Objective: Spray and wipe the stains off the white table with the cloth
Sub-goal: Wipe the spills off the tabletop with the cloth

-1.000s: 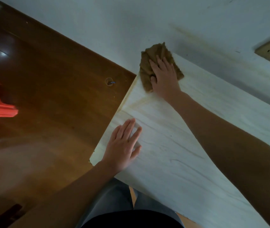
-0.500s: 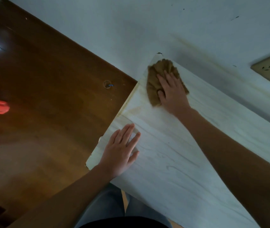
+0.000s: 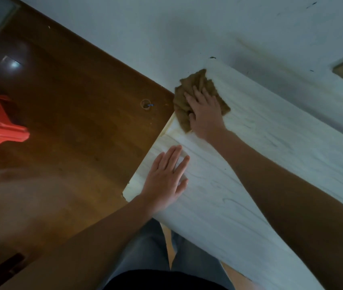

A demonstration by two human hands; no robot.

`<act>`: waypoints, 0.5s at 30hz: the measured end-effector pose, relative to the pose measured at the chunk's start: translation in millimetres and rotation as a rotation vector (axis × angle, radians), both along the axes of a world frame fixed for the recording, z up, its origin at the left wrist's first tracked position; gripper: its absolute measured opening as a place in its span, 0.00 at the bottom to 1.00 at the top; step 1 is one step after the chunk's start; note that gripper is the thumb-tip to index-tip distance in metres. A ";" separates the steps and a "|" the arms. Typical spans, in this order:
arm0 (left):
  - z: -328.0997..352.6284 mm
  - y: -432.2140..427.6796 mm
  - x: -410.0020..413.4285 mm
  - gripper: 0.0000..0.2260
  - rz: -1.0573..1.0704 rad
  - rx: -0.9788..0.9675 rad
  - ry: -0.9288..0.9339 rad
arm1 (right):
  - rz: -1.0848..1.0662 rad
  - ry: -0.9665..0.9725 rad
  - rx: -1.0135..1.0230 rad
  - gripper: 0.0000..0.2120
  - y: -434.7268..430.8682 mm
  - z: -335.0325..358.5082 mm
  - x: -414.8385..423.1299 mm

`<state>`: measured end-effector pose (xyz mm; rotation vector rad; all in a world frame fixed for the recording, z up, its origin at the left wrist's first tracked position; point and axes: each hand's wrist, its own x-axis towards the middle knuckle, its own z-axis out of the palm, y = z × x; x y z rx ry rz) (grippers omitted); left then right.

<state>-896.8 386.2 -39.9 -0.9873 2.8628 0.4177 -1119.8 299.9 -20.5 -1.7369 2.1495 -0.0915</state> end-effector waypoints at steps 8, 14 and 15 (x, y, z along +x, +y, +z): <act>12.6 33.2 30.2 0.25 -0.008 -0.024 0.021 | 0.411 -0.053 -0.013 0.26 50.1 -0.4 20.9; 15.2 60.1 56.6 0.24 0.173 -0.035 -0.032 | 0.033 -0.039 -0.085 0.26 25.7 -9.1 14.2; 15.8 63.1 55.7 0.24 0.173 -0.035 -0.037 | -0.012 -0.039 -0.086 0.26 25.3 -9.9 23.3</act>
